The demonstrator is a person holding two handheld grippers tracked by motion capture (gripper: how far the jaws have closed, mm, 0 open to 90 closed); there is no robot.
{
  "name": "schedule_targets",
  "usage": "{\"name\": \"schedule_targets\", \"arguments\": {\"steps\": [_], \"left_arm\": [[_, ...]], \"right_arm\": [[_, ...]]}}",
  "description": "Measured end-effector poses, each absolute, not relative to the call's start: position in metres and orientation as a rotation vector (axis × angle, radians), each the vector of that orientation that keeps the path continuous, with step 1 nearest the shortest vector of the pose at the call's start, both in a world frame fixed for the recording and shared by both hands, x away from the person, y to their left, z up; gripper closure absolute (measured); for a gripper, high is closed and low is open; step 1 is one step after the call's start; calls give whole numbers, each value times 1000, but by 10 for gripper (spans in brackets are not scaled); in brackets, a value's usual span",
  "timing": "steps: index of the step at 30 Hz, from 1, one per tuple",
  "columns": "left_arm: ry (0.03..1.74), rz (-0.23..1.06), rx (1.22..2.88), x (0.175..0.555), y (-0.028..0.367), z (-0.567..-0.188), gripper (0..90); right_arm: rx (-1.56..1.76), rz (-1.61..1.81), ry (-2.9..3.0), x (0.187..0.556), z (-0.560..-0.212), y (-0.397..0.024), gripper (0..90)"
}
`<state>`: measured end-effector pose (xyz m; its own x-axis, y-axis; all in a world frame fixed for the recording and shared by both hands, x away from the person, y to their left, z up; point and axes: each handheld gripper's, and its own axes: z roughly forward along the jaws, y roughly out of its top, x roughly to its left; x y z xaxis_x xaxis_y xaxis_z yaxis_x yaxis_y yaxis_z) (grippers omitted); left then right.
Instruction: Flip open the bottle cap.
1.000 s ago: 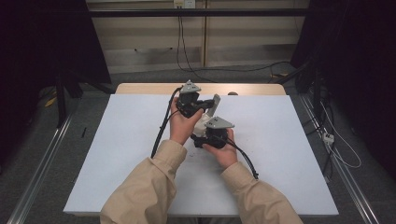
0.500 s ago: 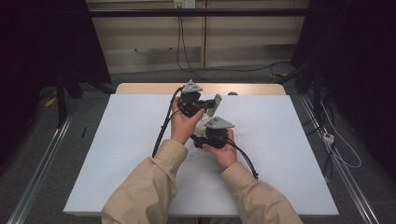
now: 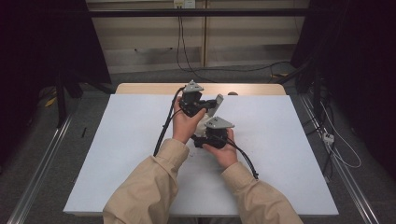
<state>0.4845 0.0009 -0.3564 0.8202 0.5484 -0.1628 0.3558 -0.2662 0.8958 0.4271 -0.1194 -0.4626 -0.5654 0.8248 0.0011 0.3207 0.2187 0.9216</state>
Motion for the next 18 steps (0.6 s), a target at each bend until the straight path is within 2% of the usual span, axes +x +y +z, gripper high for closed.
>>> {"name": "schedule_targets", "arguments": {"steps": [18], "left_arm": [[687, 211, 1893, 489, -4, -359, 900]], "right_arm": [[1060, 1334, 1999, 427, -463, -120, 187]]}}
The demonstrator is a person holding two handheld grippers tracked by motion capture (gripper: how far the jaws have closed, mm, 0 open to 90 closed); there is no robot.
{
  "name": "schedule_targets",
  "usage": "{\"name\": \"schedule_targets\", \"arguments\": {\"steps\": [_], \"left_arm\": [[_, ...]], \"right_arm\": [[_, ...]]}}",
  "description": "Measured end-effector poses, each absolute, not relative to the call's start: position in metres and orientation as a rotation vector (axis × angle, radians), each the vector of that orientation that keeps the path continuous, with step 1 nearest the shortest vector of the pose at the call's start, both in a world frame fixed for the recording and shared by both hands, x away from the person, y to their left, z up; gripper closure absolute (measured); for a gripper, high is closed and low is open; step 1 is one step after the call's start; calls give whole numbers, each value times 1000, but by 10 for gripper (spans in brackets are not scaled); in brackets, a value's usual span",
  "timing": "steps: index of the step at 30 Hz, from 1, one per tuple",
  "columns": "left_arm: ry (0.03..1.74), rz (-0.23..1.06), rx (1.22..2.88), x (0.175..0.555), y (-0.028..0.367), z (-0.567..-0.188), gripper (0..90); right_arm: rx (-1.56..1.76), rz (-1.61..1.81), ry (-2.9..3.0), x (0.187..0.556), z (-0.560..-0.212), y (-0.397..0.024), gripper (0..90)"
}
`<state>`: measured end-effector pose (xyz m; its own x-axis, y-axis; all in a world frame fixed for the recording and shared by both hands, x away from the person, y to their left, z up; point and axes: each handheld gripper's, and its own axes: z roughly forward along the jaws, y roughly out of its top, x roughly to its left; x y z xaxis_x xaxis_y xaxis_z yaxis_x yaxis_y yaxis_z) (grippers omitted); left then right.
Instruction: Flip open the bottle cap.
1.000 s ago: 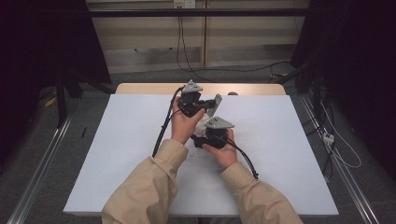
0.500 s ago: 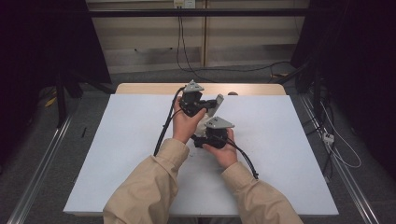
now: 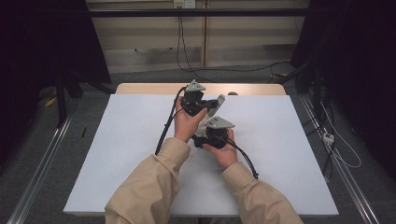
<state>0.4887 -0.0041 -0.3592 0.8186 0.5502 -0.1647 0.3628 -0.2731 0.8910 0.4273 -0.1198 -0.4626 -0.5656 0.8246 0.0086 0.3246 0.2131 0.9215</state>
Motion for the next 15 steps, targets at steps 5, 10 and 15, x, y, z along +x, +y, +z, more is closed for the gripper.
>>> {"name": "schedule_targets", "arguments": {"steps": [5, 10, 15], "left_arm": [[687, 208, 1894, 489, -5, -360, 900], [686, 209, 1901, 490, -6, -360, 900], [686, 210, 1902, 491, -7, -361, 900]], "right_arm": [[1059, 1332, 1999, 427, -463, -120, 187], [1061, 1333, 1999, 427, -463, -120, 187], [1062, 1335, 1999, 427, -463, -120, 187]]}}
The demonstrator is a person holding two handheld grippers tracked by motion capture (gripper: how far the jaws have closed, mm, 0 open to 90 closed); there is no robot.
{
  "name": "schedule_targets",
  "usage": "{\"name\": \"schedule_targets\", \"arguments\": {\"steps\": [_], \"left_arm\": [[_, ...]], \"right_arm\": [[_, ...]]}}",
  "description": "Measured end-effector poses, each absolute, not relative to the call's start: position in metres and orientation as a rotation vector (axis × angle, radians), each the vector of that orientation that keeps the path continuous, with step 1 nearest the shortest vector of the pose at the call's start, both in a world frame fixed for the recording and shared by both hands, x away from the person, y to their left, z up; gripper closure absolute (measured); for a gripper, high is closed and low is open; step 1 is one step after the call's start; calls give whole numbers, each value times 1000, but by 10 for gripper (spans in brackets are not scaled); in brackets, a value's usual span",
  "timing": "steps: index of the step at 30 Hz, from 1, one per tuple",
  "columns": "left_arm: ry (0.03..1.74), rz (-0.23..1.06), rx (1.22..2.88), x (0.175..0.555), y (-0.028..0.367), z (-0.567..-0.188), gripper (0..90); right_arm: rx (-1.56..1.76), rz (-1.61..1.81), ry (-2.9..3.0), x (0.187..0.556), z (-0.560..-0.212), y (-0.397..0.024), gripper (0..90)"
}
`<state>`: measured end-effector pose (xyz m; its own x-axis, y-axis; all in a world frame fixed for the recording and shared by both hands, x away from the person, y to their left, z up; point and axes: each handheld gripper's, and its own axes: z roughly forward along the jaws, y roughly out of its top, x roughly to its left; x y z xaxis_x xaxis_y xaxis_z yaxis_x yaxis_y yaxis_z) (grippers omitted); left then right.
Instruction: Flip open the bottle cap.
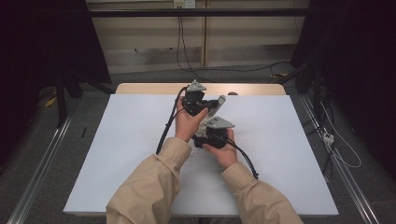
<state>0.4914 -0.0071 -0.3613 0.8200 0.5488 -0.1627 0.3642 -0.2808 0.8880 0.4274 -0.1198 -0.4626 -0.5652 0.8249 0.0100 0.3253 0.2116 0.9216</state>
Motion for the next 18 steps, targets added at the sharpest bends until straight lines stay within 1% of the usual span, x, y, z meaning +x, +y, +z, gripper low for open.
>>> {"name": "schedule_targets", "arguments": {"steps": [18], "left_arm": [[687, 201, 1901, 494, -10, -363, 900]], "right_arm": [[1060, 1332, 2000, 427, -463, -120, 187]]}}
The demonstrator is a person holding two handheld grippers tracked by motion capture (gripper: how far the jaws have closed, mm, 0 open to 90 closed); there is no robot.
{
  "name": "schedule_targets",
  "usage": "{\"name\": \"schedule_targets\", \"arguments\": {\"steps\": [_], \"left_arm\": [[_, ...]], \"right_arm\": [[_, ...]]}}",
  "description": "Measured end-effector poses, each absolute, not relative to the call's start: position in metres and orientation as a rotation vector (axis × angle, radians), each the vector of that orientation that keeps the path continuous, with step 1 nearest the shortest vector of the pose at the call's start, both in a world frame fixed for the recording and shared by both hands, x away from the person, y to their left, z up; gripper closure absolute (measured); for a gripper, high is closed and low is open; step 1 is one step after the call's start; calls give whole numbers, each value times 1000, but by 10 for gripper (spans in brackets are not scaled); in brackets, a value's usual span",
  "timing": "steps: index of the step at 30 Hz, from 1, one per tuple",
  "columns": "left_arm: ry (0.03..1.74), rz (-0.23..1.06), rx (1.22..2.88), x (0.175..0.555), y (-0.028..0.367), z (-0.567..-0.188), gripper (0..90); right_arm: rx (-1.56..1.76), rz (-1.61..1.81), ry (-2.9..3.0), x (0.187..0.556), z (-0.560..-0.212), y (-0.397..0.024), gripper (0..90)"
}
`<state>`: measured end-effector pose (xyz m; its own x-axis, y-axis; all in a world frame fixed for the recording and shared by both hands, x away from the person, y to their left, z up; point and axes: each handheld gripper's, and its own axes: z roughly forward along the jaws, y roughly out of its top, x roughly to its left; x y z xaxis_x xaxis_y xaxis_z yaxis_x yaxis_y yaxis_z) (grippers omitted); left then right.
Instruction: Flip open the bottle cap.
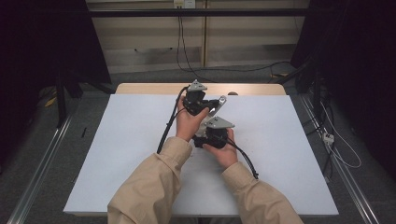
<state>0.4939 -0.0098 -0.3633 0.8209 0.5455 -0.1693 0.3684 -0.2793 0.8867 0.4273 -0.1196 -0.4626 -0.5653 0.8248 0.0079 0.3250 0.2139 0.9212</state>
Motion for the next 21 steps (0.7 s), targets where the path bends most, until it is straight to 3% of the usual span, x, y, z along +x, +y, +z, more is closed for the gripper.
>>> {"name": "schedule_targets", "arguments": {"steps": [21], "left_arm": [[690, 187, 1901, 497, -13, -367, 900]], "right_arm": [[1057, 1331, 2000, 427, -463, -120, 187]]}}
